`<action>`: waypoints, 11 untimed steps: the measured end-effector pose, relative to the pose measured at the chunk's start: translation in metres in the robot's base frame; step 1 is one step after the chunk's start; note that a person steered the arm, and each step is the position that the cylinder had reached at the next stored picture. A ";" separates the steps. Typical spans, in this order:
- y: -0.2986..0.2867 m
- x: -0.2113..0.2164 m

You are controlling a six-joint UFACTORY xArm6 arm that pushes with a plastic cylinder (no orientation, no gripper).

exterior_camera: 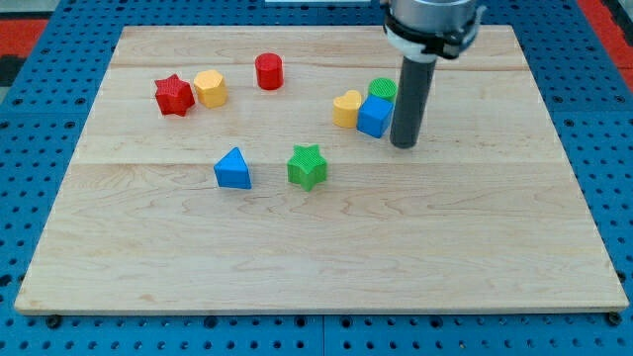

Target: Move green star towards yellow heart

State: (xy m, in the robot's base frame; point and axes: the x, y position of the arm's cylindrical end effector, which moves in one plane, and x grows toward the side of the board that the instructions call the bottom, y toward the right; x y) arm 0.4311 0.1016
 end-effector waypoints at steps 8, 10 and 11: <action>-0.095 0.022; -0.131 0.033; -0.140 0.024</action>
